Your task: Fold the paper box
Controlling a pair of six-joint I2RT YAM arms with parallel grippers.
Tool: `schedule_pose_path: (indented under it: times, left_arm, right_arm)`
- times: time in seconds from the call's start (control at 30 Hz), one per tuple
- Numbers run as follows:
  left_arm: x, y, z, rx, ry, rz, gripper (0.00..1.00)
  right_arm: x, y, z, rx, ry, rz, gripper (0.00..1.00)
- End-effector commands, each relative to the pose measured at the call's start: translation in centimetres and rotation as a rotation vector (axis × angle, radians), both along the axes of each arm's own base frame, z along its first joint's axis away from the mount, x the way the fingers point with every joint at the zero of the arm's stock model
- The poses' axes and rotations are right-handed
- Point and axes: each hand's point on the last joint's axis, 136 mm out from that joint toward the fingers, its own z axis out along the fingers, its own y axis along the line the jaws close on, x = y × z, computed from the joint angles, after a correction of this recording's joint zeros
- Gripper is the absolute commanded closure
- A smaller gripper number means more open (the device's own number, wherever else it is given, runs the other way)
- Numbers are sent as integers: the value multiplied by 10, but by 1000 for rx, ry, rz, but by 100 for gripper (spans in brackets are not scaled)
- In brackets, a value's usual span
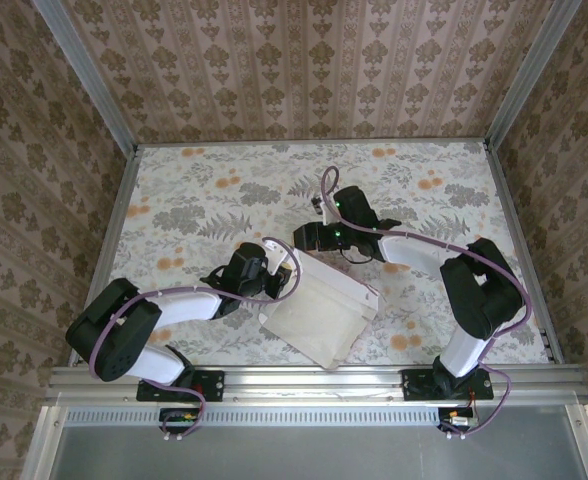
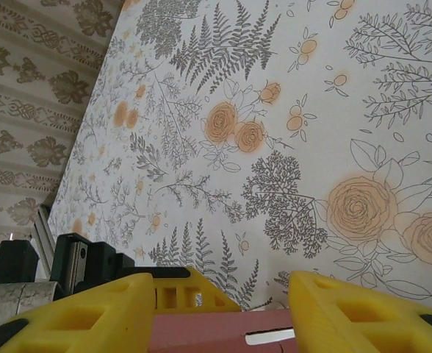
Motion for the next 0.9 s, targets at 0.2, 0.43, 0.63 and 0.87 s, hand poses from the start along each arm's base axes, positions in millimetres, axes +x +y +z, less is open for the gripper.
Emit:
schedule_pose_path:
  times: [0.2, 0.43, 0.63, 0.87]
  left_arm:
    - [-2, -4, 3, -13, 26, -14, 93]
    - [-2, -7, 6, -24, 28, -20, 95]
    - [-1, -8, 7, -22, 29, -20, 96]
    - [-1, -7, 13, -28, 19, -15, 96]
  right_arm:
    - [-3, -4, 14, 26, -59, -32, 43]
    - [-6, -4, 15, 28, -69, -39, 38]
    - [-9, 1, 12, 31, -64, -37, 35]
    - [-13, 2, -4, -33, -58, -42, 35]
